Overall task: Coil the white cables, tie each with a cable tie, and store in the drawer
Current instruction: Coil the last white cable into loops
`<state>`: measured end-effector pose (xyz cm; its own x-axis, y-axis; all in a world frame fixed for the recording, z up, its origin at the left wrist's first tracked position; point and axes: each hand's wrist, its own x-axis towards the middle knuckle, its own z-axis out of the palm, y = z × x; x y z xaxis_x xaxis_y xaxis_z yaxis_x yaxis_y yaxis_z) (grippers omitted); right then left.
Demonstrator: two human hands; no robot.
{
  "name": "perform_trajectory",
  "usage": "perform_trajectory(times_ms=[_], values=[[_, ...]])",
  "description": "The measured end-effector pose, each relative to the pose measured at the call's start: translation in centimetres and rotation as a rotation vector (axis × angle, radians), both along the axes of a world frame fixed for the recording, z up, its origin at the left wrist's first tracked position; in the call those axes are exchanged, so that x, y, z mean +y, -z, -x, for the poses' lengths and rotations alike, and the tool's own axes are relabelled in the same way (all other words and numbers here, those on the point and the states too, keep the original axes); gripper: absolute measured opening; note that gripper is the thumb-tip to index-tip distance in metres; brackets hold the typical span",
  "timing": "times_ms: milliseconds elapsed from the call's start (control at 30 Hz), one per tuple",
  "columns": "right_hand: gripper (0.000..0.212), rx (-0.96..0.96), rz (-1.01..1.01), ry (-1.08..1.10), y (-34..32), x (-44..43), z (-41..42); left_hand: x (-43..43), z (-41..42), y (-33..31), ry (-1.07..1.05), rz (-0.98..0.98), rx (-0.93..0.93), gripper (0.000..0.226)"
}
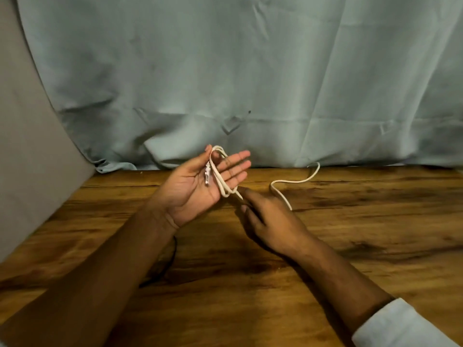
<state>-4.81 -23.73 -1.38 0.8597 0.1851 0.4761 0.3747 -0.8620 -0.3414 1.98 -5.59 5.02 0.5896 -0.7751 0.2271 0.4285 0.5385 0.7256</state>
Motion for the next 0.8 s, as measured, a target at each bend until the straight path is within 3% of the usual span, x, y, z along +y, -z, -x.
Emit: perform_trajectory(times_ms=[167, 267, 367, 500, 633, 800], values=[[0.009, -0.021, 0.151, 0.007, -1.2, 1.8, 0.9, -0.3, -0.8, 0.8, -0.357, -0.160, 0.030, 0.046], [0.013, -0.013, 0.140, 0.004, -1.8, 1.8, 1.3, -0.4, -1.1, 1.6, -0.477, -0.249, -0.074, 0.030], [0.008, 0.003, 0.107, -0.039, -2.3, 1.6, 1.5, -0.4, -1.0, 2.6, -0.549, -0.407, -0.232, 0.032], [0.012, 0.015, 0.113, -0.080, -3.0, 1.4, 1.7, -0.3, -0.5, 3.5, -0.484, -0.638, -0.376, 0.037], [0.007, -0.047, 0.125, -0.077, -3.8, 1.2, 2.2, -0.3, 0.1, 3.2, -0.370, -0.773, -0.438, 0.029], [0.009, -0.122, 0.022, -0.062, -4.0, -0.1, 1.8, -0.5, 1.2, 2.1, -0.258, -0.892, -0.604, 0.036]])
